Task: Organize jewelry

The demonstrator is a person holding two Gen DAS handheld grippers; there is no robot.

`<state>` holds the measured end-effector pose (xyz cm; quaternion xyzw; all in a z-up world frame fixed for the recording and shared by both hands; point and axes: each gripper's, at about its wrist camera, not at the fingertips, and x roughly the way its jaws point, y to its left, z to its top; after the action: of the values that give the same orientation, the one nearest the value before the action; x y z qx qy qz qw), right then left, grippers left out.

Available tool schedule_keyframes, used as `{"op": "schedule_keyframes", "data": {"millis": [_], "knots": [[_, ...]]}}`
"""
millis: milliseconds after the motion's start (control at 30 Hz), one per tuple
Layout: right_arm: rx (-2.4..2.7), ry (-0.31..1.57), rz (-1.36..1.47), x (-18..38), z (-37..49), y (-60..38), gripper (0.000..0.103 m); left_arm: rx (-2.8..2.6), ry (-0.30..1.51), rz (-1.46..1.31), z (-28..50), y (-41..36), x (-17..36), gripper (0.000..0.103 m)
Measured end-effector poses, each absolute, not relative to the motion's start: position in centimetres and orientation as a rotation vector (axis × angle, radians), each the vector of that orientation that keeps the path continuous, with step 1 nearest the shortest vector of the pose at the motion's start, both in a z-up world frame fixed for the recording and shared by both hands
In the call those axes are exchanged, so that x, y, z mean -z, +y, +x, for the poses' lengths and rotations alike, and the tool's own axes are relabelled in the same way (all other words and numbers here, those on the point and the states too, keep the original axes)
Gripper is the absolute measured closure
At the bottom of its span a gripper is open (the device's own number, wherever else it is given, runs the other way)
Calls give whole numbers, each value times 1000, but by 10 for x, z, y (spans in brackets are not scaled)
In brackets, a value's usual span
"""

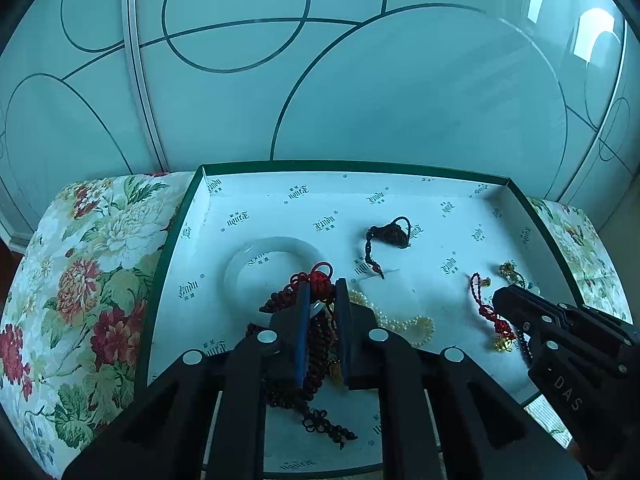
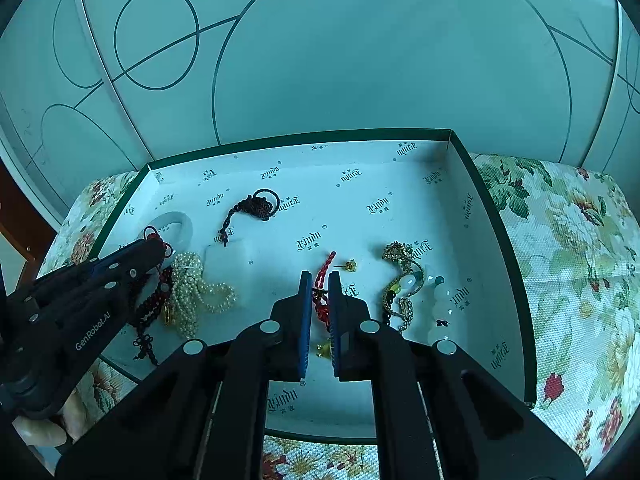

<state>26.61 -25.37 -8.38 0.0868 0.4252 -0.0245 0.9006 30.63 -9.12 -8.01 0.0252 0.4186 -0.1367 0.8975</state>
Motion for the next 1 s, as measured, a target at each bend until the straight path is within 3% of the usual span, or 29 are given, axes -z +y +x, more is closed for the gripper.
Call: {"op": "schedule_keyframes", "data": {"millis": [100, 200, 267, 300, 567, 667, 733, 867, 1000], "knots": [[53, 881, 184, 85, 266, -254, 94, 263, 857, 44, 306, -88, 81, 63], [55, 881, 185, 86, 265, -255, 93, 259, 853, 35, 307, -87, 81, 54], [58, 883, 192, 87, 265, -256, 87, 255, 850, 39, 305, -87, 81, 49], [58, 881, 196, 87, 265, -256, 78, 254, 848, 40, 305, -88, 81, 46], [61, 864, 195, 81, 264, -260, 75, 262, 849, 36, 301, -86, 79, 44], [65, 854, 196, 78, 261, -262, 69, 269, 837, 36, 297, -87, 76, 32], [67, 852, 196, 78, 260, -263, 59, 272, 833, 42, 295, -87, 76, 31], [71, 856, 200, 78, 256, -265, 58, 268, 844, 51, 291, -88, 77, 31], [81, 848, 202, 75, 249, -267, 50, 266, 848, 37, 285, -83, 75, 30]]}}
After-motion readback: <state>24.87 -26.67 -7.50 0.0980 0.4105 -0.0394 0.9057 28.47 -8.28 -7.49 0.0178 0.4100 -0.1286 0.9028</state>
